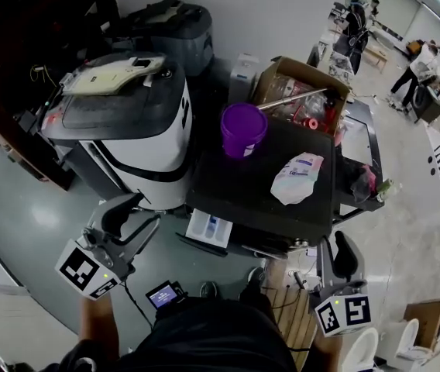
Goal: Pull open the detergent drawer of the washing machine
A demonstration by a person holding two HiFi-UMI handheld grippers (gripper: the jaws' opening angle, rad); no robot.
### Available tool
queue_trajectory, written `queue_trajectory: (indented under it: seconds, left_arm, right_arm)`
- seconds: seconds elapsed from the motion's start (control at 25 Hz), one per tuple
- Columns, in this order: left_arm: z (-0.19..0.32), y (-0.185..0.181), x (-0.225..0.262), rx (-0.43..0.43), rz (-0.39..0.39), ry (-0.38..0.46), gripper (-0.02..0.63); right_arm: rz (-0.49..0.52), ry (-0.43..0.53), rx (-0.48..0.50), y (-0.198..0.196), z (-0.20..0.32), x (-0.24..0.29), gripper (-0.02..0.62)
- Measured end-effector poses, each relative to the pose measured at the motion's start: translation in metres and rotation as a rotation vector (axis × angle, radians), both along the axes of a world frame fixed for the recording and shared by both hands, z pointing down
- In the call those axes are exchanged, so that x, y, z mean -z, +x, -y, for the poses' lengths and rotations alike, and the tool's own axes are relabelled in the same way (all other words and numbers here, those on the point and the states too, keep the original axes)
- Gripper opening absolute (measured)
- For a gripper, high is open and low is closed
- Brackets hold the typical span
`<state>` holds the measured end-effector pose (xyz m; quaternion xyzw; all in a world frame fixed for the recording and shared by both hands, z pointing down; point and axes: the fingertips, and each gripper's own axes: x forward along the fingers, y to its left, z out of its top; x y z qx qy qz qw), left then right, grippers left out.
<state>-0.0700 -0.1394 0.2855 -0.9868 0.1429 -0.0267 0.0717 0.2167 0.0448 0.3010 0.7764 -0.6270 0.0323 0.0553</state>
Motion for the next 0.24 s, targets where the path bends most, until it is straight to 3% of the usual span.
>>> queue_trajectory:
  seconds: [0.24]
  left_arm:
    - [0.001,0.014,-0.002,-0.021,0.007,0.005,0.204]
  right_arm:
    - [0.003,-0.008,-0.019,0.008,-0.003,-0.002,0.117]
